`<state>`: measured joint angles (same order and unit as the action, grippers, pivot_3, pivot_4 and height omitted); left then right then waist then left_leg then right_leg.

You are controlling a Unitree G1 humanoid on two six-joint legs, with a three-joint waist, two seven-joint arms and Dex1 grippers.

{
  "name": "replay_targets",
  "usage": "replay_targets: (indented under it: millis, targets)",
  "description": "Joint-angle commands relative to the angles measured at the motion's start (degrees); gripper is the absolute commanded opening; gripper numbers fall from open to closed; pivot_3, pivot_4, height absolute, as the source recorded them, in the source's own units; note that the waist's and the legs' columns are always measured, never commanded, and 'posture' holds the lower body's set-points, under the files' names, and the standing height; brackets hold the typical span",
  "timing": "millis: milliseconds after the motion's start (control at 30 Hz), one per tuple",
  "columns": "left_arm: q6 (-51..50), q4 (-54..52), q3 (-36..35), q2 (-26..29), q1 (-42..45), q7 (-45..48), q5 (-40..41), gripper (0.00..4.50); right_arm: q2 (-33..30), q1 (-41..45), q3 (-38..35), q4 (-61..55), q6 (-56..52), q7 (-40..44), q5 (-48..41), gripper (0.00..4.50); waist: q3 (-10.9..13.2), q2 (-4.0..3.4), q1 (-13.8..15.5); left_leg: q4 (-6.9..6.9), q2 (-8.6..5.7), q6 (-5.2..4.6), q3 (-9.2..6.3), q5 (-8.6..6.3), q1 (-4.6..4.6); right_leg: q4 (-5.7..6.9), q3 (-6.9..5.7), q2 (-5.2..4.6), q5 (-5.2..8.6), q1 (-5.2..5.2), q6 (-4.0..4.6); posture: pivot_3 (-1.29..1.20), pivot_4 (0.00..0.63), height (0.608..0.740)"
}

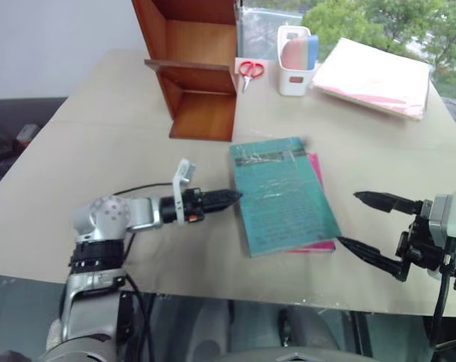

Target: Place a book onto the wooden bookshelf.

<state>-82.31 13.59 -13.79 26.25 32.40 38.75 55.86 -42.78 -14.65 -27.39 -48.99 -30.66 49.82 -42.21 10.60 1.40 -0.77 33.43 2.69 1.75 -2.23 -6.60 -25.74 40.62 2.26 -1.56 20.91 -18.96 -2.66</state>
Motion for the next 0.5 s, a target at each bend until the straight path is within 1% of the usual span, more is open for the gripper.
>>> replay_targets:
  millis: [33,167,367,400,433,500]
  targets:
    - [-1.0,2.8,-3.2,-2.7,2.7,-2.2,0.8,4.5,-0.2,0.5,0.3,-1.5,2.0,-1.5,0.2,4.21,0.0,0.0,0.0,0.0,0.0,0.0,0.01,0.0,0.0,0.0,0.0,0.0,0.0,0.0,0.0,0.0,0.15,0.74]
    - [-1.3,4.4,-3.7,-6.3,3.7,-3.8,0.6,4.5,-0.6,0.1,0.6,-1.9,2.2,-2.3,0.6,4.21,0.0,0.0,0.0,-0.01,-0.01,0.0,0.01,0.0,-0.01,-0.01,0.01,-0.01,0.0,0.0,0.0,0.0,0.15,0.74]
    - [-1.8,5.8,-3.6,-8.9,5.2,-4.5,0.3,4.5,-1.2,-0.4,0.3,-2.3,2.2,-2.8,0.5,4.21,0.0,0.01,0.0,0.0,-0.02,0.01,0.01,0.0,0.0,0.01,0.01,-0.01,0.0,0.01,0.0,0.0,0.15,0.74]
    - [-2.1,5.9,-3.7,-8.9,5.3,-4.5,0.3,4.24,-1.3,-0.6,0.1,-2.6,2.1,-3.0,0.3,4.24,0.0,0.01,0.0,0.0,-0.03,0.01,0.02,0.0,0.0,0.01,0.01,-0.02,0.0,0.01,0.0,0.0,0.15,0.74]
    - [-2.3,5.9,-3.8,-8.9,5.3,-4.5,0.3,4.24,-1.4,-0.7,-0.1,-2.8,2.1,-3.1,0.1,4.24,0.0,0.01,0.0,0.0,-0.03,0.01,0.02,0.0,0.0,0.0,0.02,-0.02,0.0,0.01,0.0,0.0,0.15,0.74]
    - [-2.8,6.7,-4.2,-8.5,5.6,-4.0,0.5,3.54,-1.5,-1.2,-0.4,-3.0,2.0,-3.2,-0.1,4.25,0.0,0.01,0.0,-0.01,-0.04,0.01,0.01,0.0,0.0,0.0,0.01,-0.02,0.0,0.0,0.0,0.0,0.15,0.74]
